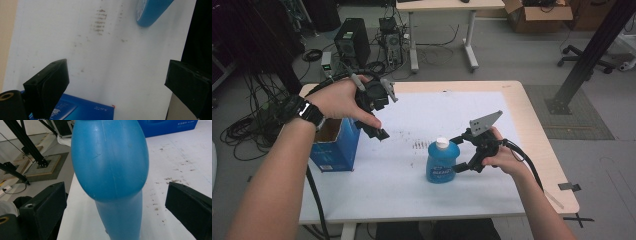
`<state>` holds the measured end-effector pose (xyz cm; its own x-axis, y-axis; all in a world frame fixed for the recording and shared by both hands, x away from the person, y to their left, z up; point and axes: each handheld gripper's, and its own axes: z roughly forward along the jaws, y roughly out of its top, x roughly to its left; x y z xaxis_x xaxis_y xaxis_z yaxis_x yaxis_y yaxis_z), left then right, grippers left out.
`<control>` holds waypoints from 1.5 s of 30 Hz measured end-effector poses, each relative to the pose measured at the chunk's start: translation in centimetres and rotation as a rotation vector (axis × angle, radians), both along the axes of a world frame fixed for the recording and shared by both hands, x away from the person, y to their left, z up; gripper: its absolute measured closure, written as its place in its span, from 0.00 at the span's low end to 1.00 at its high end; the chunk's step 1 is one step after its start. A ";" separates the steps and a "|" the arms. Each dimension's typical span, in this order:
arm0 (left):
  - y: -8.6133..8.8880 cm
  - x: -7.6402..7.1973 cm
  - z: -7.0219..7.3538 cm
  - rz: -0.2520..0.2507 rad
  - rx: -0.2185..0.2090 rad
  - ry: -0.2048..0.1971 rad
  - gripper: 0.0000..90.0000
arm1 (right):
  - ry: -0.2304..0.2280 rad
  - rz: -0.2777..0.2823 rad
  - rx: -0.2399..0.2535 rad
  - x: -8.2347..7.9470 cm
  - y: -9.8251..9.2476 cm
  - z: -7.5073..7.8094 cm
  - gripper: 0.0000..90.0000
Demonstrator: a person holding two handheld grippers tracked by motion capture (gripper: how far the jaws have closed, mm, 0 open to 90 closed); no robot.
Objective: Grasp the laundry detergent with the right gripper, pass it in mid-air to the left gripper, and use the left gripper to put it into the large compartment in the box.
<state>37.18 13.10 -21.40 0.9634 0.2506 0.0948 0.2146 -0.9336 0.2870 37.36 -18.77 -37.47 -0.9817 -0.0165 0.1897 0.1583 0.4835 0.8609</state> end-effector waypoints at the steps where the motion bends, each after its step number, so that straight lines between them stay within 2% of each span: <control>1: 0.0 0.0 0.0 0.000 0.000 0.000 0.06 | 0.000 0.000 0.000 0.0 0.0 0.0 0.04; 16: -0.1 0.0 -0.2 -0.007 -0.002 0.001 0.06 | 0.018 0.015 0.028 -0.1 2.0 -1.3 0.07; 25: -0.4 0.0 -0.2 -0.015 -0.005 0.002 0.06 | 0.023 0.022 0.030 -0.1 2.4 -1.6 0.09; 45: -0.5 0.0 -0.4 -0.015 -0.009 0.006 0.06 | 0.015 0.027 0.042 -0.2 2.8 -1.9 0.20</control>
